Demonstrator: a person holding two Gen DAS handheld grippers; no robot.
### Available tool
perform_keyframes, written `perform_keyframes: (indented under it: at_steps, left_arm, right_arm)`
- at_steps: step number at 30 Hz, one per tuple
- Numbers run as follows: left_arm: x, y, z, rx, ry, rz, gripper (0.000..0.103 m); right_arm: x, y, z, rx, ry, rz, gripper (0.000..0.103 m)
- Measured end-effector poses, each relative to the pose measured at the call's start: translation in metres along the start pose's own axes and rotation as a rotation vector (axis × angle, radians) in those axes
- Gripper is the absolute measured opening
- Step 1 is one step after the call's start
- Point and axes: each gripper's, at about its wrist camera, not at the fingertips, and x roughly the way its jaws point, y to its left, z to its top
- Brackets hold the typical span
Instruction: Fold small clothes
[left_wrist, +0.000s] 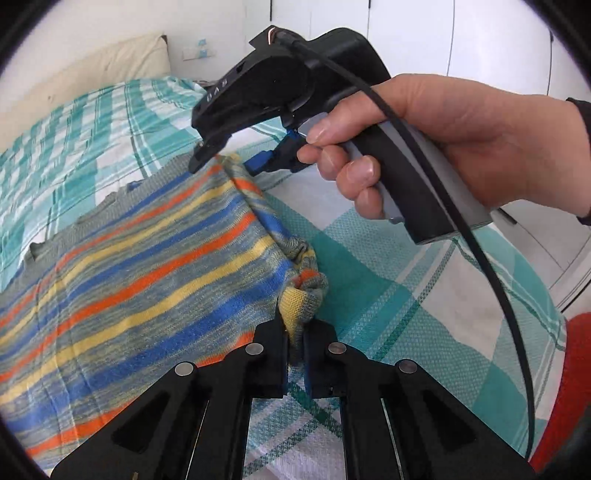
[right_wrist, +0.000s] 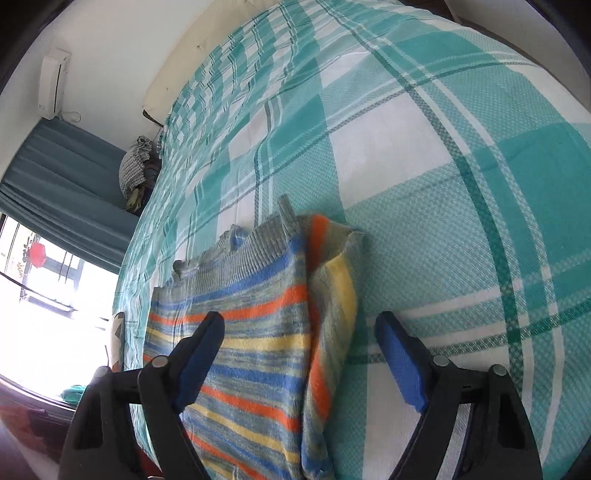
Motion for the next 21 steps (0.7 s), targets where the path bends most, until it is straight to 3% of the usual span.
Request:
perform_keyframes:
  at_steps: [1, 2, 3, 5, 10, 13, 17, 18, 20, 21]
  left_arm:
    - [-0.009, 0.008, 0.0, -0.043, -0.02, -0.009, 0.004]
    - [-0.021, 0.018, -0.002, -0.091, -0.044, -0.013, 0.004]
    - [-0.035, 0.03, -0.004, -0.147, -0.065, -0.02, 0.004]
    - [-0.066, 0.059, -0.013, -0.255, -0.112, -0.013, 0.004]
    - [-0.133, 0.135, -0.061, -0.512, -0.169, 0.047, 0.004]
    - [-0.148, 0.173, -0.09, -0.626, -0.163, 0.106, 0.004]
    - [-0.15, 0.208, -0.125, -0.755, -0.128, 0.175, 0.005]
    - [-0.15, 0.216, -0.133, -0.784, -0.122, 0.197, 0.008]
    - [-0.147, 0.228, -0.147, -0.83, -0.048, 0.245, 0.029]
    - [-0.148, 0.232, -0.153, -0.853, -0.012, 0.258, 0.045]
  right_arm:
    - [0.007, 0.006, 0.006, -0.005, 0.0, -0.022, 0.033]
    - [0.012, 0.013, 0.01, -0.016, 0.002, -0.065, 0.009]
    - [0.015, 0.024, 0.013, -0.035, 0.0, -0.108, 0.008]
    - [0.013, 0.055, 0.013, -0.102, -0.019, -0.106, 0.008]
    - [0.021, 0.159, -0.002, -0.254, -0.041, 0.02, 0.008]
    - [0.06, 0.222, -0.013, -0.326, 0.006, 0.064, 0.008]
    - [0.122, 0.286, -0.039, -0.412, 0.068, 0.052, 0.008]
    - [0.138, 0.297, -0.047, -0.431, 0.078, 0.048, 0.009]
    - [0.166, 0.31, -0.058, -0.426, 0.118, 0.093, 0.02]
    - [0.179, 0.312, -0.064, -0.414, 0.155, 0.099, 0.028]
